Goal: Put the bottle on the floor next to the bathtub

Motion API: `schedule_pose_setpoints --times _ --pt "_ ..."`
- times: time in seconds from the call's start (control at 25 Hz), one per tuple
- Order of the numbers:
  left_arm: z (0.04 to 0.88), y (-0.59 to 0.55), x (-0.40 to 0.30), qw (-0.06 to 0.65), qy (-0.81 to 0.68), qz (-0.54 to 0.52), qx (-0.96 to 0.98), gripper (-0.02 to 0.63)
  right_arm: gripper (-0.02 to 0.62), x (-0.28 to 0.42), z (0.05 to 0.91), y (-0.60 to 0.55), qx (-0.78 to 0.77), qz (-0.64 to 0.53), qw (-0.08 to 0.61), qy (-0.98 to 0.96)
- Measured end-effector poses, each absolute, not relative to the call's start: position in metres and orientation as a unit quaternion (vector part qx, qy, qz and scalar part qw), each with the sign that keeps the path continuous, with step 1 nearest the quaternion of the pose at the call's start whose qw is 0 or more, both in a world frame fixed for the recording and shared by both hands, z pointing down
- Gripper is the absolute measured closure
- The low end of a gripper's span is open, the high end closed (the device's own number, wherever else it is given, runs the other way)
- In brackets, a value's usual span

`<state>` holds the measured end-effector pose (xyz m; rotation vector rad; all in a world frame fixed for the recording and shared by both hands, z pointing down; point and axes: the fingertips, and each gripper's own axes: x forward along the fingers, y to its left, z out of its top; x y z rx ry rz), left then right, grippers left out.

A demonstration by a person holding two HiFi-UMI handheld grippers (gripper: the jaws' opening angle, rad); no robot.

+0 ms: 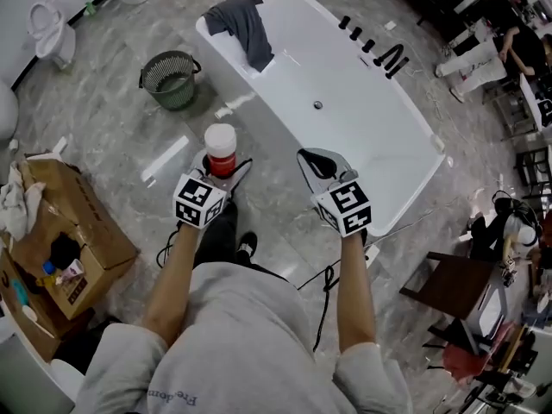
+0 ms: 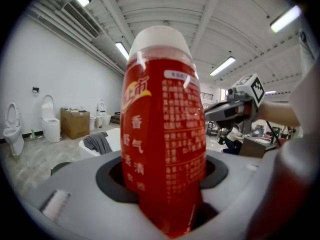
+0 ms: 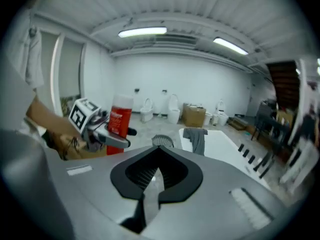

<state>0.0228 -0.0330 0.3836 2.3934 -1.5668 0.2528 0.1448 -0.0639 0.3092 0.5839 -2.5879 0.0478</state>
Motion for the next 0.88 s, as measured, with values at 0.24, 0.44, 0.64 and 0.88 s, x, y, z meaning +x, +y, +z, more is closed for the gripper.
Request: schedule_pose_setpoints --times 0.24,0.44,0.64,0.88 --pt "0.425 -0.051 0.035 0.148 -0.491 0.107 0.852 0.276 0.594 0.119 0.316 -0.065 0.125 -0.022 0.299 -0.946" --pt "0.448 -0.069 0.043 0.143 -0.441 0.121 0.878 0.276 0.594 0.091 0.330 -0.078 0.060 0.013 0.298 -0.953" --pt "0.482 -0.095 0.045 0.123 -0.388 0.146 0.902 0.276 0.591 0.044 0.343 -0.109 -0.027 -0.016 0.307 -0.951" --pt "0.554 -0.109 0.025 0.154 -0.331 0.173 0.915 0.276 0.589 0.003 0.403 -0.133 -0.066 -0.008 0.325 -0.944"
